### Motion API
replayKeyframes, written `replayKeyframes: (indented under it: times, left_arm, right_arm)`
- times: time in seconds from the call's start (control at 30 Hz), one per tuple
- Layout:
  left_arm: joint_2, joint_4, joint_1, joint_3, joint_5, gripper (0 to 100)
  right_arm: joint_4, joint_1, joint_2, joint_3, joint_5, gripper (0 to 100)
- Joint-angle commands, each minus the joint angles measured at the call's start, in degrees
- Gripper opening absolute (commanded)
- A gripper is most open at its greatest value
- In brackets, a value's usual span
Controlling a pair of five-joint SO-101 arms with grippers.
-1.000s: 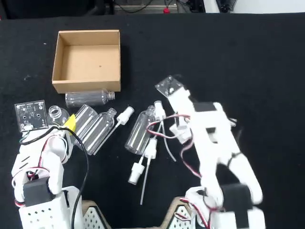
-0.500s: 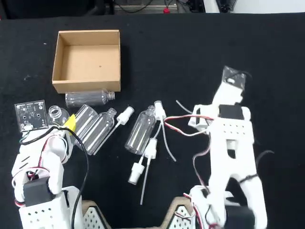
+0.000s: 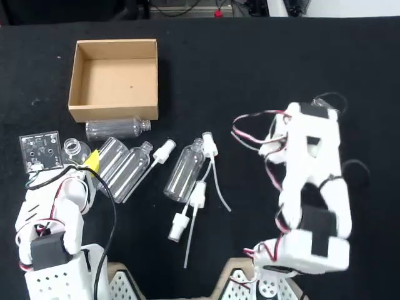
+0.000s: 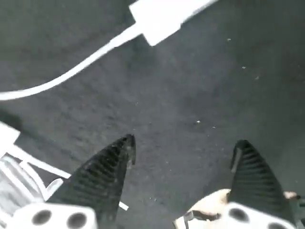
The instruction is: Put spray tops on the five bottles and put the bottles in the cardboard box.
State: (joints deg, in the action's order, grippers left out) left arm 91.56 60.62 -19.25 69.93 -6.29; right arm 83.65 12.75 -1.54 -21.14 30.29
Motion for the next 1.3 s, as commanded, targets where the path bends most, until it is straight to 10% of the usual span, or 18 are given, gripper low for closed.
replayKeyframes:
  times: [0.0,1.27]
  left_arm:
    - [0.62,-1.32,-0.66,-2.33,0.18,22]
    - [1.05,-1.05,-0.66,-2.33,0.18,22]
  right_arm:
    - [1.41,2.64,-4.70,8.13,0.88,32.3]
    - [10.64,3.60,-32.04,41.10,20.75,31.0]
